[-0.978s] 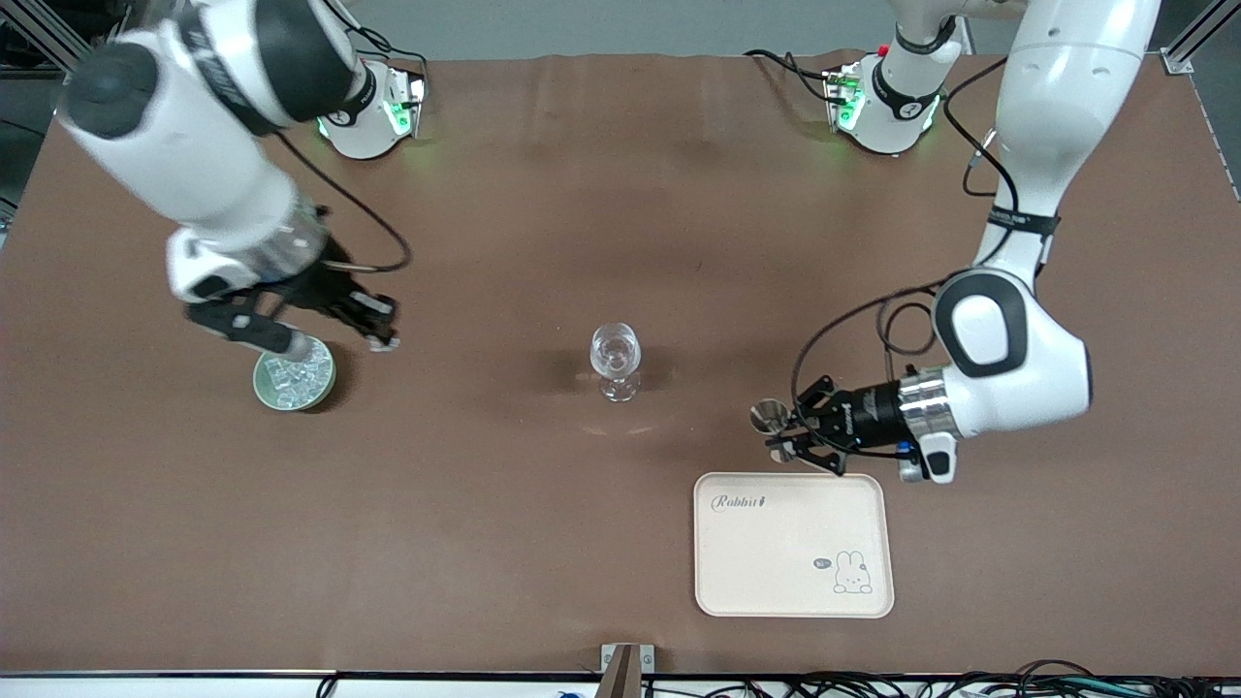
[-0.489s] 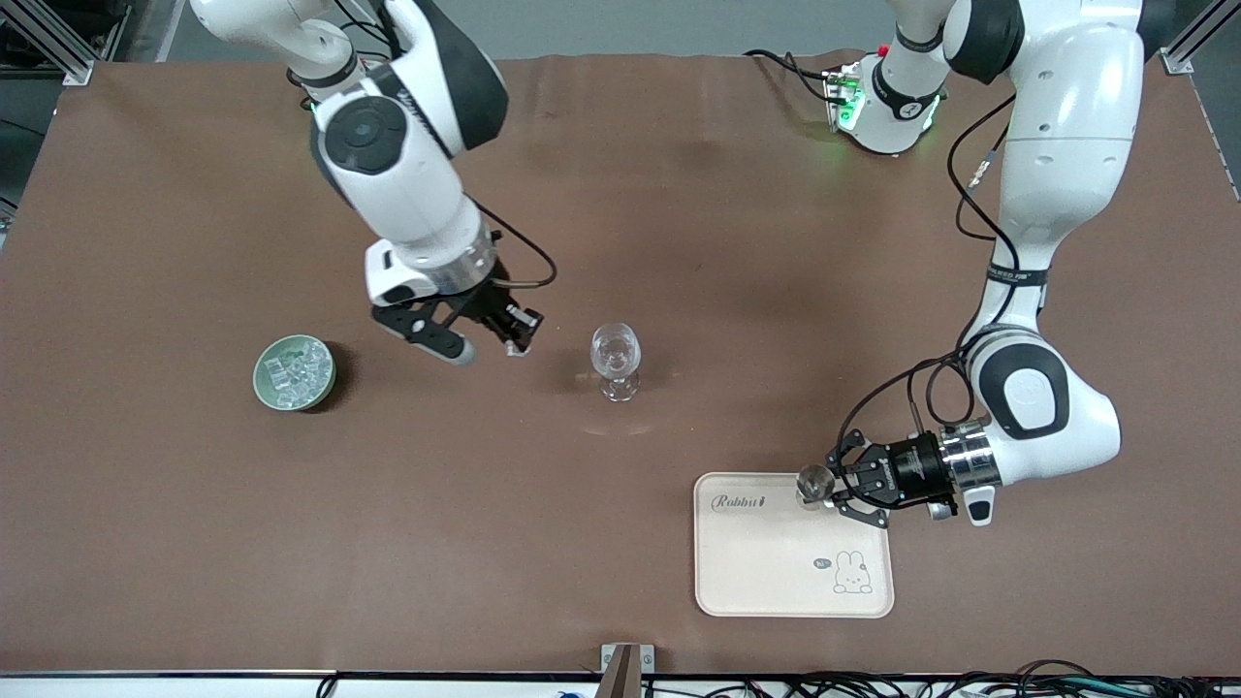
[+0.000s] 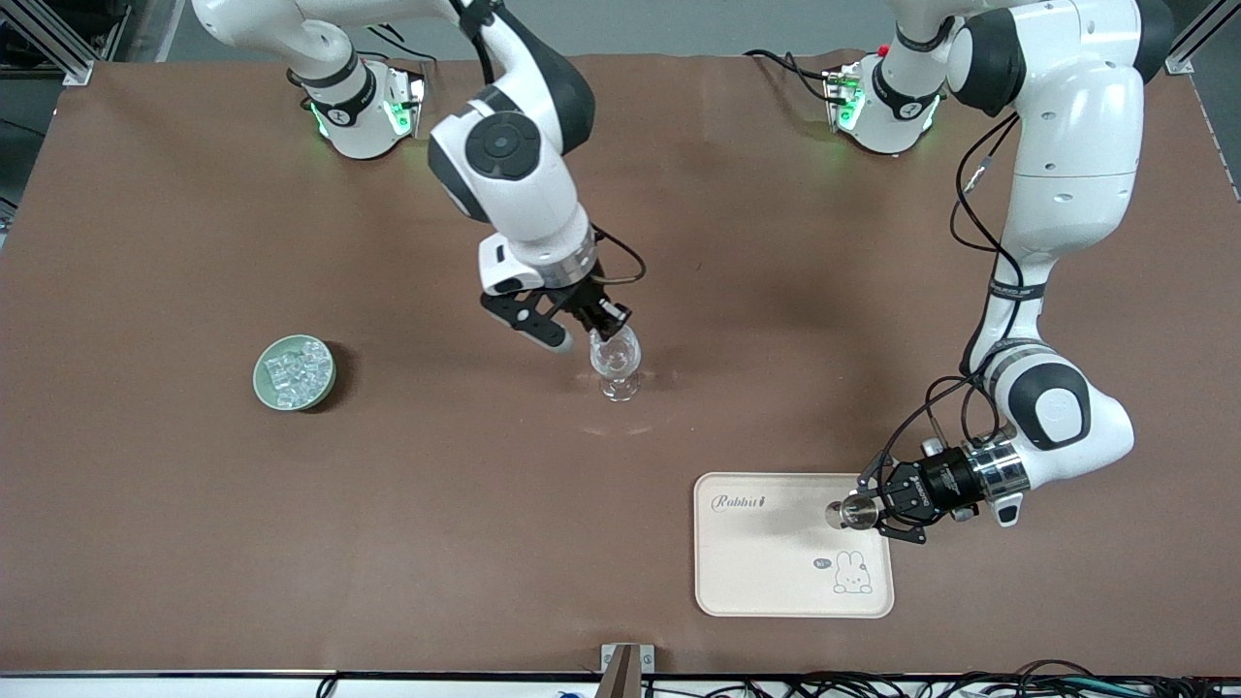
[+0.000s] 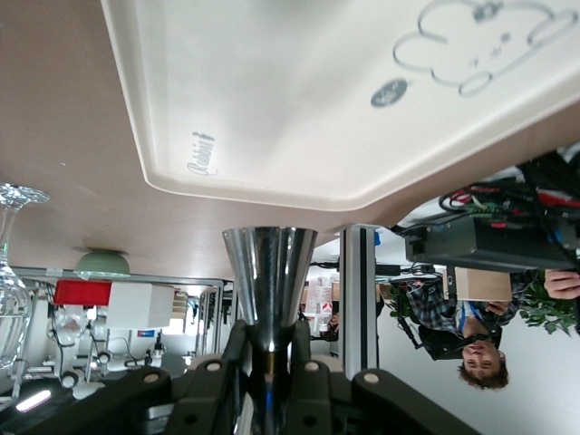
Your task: Pour wine and add ice with both arms
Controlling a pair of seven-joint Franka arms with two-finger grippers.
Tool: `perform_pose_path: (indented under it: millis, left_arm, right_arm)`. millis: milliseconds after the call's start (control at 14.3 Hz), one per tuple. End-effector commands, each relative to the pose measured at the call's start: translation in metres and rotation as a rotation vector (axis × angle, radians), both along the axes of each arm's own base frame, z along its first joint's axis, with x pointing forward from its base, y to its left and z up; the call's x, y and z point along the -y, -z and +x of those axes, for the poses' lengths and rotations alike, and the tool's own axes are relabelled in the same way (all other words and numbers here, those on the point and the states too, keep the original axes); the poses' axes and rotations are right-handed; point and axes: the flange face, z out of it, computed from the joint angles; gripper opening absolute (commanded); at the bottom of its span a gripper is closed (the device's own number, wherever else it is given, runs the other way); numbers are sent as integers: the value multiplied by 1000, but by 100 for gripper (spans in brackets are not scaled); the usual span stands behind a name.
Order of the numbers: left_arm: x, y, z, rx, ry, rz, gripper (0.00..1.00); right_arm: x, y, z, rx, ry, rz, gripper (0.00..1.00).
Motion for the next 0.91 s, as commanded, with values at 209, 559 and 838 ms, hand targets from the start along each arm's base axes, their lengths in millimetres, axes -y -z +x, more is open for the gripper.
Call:
perform_pose_path:
  millis: [209,559,838]
  left_arm:
    - [23,32,9,45,-22,-70,1]
    - [38,50,15,47,-45,-66,1]
    - [64,62,15,79,-50,-43,1]
  right_arm:
    - [-18,11,-3,3,13,4,1]
    - [-8,10,7,11,15,-1,1]
    - [-7,11,8,11,26,-4,1]
